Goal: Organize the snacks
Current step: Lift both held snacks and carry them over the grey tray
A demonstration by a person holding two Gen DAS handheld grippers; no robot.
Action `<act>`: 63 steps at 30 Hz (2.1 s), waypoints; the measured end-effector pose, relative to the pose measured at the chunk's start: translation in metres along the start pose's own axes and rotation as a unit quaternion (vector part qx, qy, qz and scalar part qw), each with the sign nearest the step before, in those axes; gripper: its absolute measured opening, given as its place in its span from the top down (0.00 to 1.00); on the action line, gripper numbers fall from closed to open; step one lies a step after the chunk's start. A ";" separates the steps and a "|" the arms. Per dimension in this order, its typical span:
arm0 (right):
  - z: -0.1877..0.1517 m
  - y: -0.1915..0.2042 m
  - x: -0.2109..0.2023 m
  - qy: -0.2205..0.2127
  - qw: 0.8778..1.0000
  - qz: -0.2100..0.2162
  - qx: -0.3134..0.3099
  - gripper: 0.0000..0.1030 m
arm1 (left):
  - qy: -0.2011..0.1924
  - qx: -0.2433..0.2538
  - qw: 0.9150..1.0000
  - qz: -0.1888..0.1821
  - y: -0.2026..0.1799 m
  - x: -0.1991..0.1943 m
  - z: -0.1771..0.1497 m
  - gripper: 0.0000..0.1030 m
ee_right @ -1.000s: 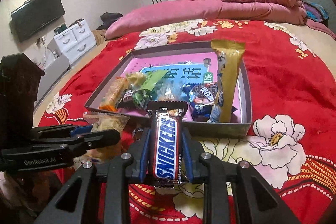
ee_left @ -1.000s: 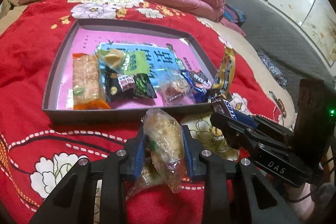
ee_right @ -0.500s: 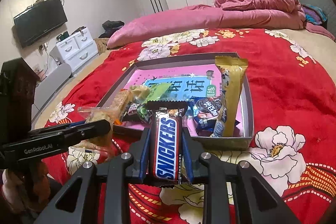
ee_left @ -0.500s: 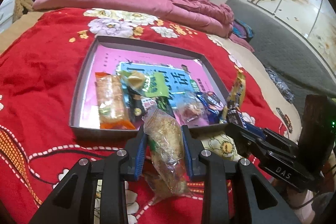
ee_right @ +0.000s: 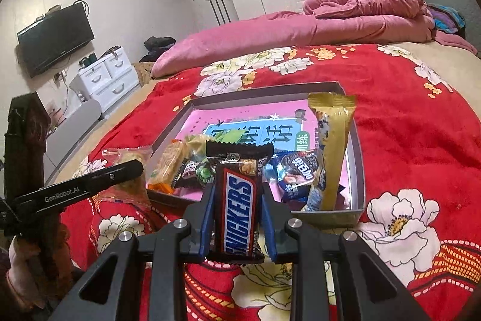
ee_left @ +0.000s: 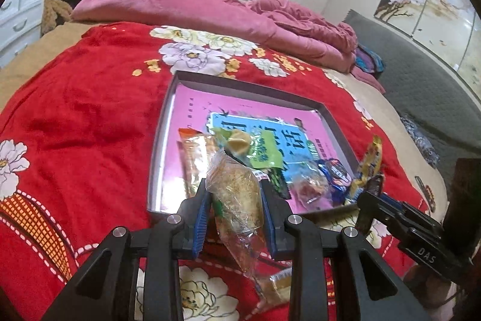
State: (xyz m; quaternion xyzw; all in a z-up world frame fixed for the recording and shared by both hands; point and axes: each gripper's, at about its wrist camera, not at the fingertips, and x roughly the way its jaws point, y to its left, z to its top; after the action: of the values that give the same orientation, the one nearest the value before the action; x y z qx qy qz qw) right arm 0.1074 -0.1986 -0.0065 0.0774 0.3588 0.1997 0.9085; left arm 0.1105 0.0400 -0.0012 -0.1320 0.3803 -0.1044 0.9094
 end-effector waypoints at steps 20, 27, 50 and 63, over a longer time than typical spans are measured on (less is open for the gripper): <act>0.027 -0.006 0.006 -0.056 0.998 -0.006 0.021 0.72 | -0.005 -0.035 0.999 0.024 0.020 0.023 0.017 0.69; 0.032 -0.003 0.014 -0.056 0.998 -0.014 0.009 0.72 | -0.004 -0.028 0.999 0.031 0.019 0.033 0.021 0.69; 0.029 -0.010 0.047 -0.017 0.999 -0.033 0.012 0.72 | -0.002 -0.015 0.999 0.036 0.013 0.038 0.022 0.69; 0.020 -0.018 0.060 0.020 0.998 -0.046 0.027 0.69 | 0.009 -0.030 0.999 0.036 0.018 0.046 0.022 0.67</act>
State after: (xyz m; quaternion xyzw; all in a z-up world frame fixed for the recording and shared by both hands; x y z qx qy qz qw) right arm 0.1666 -0.1899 -0.0345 0.0810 0.3851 0.1493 0.9071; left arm 0.1592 0.0474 -0.0229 -0.1449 0.3958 -0.0614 0.9048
